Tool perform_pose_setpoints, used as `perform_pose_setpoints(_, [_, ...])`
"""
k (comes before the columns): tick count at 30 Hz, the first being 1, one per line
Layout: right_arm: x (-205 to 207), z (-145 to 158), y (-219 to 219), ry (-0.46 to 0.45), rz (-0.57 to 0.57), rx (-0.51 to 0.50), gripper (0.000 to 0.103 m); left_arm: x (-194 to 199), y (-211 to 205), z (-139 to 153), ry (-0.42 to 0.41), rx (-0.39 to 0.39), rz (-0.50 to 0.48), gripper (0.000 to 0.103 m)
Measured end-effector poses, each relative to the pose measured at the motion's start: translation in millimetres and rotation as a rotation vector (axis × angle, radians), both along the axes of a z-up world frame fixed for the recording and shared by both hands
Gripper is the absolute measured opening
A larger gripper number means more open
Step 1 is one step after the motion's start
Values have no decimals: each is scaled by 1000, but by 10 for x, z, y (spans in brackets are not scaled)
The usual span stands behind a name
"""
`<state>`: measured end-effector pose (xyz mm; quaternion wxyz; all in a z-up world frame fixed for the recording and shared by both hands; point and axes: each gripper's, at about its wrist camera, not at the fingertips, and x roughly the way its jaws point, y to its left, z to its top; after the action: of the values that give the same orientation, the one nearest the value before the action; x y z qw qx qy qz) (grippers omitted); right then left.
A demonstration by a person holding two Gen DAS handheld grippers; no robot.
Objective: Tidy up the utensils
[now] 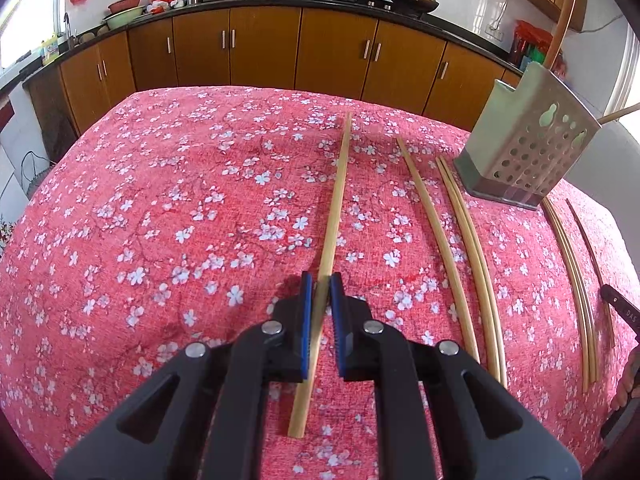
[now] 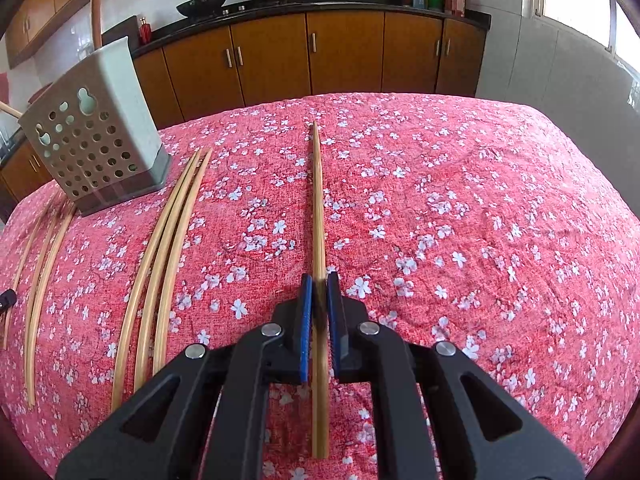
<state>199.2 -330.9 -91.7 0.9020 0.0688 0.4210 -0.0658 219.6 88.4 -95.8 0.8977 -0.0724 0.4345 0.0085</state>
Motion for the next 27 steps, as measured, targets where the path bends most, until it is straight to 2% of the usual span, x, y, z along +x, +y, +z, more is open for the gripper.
perform_pose_setpoints(27, [0, 3, -2, 0, 1, 3, 9, 0, 7, 9, -1, -11, 0, 13])
